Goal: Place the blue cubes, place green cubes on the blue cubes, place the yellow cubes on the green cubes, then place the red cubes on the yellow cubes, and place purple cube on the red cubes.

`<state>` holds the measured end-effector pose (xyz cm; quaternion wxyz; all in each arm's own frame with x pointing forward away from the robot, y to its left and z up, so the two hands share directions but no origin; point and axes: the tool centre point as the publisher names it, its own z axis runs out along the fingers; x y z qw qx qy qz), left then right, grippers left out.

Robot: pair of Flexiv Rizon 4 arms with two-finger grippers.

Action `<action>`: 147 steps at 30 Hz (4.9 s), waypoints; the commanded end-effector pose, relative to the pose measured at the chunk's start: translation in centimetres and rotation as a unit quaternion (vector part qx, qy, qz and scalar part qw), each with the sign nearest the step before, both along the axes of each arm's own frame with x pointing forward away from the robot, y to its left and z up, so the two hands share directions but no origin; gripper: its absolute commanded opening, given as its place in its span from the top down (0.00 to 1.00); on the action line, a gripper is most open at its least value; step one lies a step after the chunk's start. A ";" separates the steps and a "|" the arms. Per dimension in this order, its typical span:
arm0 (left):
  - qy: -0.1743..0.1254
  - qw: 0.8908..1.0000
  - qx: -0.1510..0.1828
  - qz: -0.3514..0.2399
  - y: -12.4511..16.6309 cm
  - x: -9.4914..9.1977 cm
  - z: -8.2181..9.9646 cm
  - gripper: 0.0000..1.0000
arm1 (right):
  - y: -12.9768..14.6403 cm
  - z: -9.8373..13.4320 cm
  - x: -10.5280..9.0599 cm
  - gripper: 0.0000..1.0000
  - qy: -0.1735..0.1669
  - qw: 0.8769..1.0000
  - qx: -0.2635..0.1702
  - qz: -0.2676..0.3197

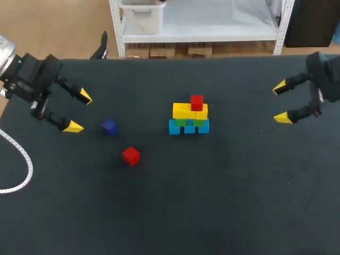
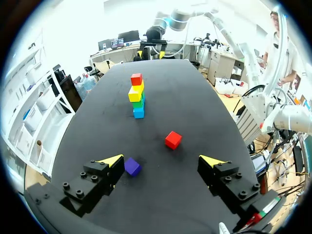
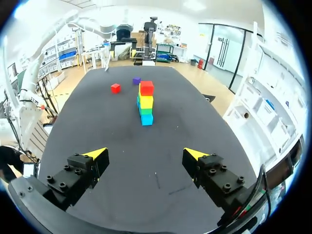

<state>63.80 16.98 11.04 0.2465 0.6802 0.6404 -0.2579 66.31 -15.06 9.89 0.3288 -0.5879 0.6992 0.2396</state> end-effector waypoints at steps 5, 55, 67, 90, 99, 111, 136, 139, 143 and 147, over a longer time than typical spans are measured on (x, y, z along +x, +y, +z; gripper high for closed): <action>-0.001 1.000 -0.002 -0.002 0.1 0.1 -0.1 0.00 | -1.0 0.0 -0.4 0.00 0.000 1.000 0.006 0.012; -0.029 0.960 0.127 -0.248 -8.8 -4.0 -10.1 0.00 | -1.0 0.0 -0.4 0.00 0.000 1.000 0.006 0.012; -0.033 0.956 0.138 -0.257 -8.4 -3.3 -11.0 0.11 | -1.0 0.0 -0.4 0.00 0.000 1.000 0.006 0.012; -0.032 0.955 0.146 -0.258 -9.5 -2.4 -11.5 1.00 | -1.0 0.0 -0.4 0.00 0.000 1.000 0.006 0.012; -0.038 0.969 0.134 -0.201 -8.9 -1.6 -7.8 1.00 | -1.0 0.0 -0.4 0.00 0.000 1.000 0.006 0.012; -0.024 0.997 0.073 0.001 -8.0 1.1 -0.8 1.00 | -1.0 0.0 -0.4 0.00 0.000 1.000 0.006 0.012; -0.034 0.993 0.113 -0.019 -16.0 6.7 1.2 1.00 | -1.0 0.0 -0.4 0.00 0.000 1.000 0.006 0.012; -0.035 0.992 0.115 -0.024 -17.1 7.1 1.0 1.00 | -1.0 0.0 -0.4 0.00 0.000 1.000 0.006 0.012; -0.038 0.992 0.115 -0.027 -18.3 7.5 0.9 1.00 | -1.0 0.0 -0.4 0.00 0.000 1.000 0.006 0.012; -0.036 0.992 0.118 -0.029 -19.2 7.8 0.6 1.00 | -1.0 0.0 -0.4 0.00 0.000 1.000 0.006 0.012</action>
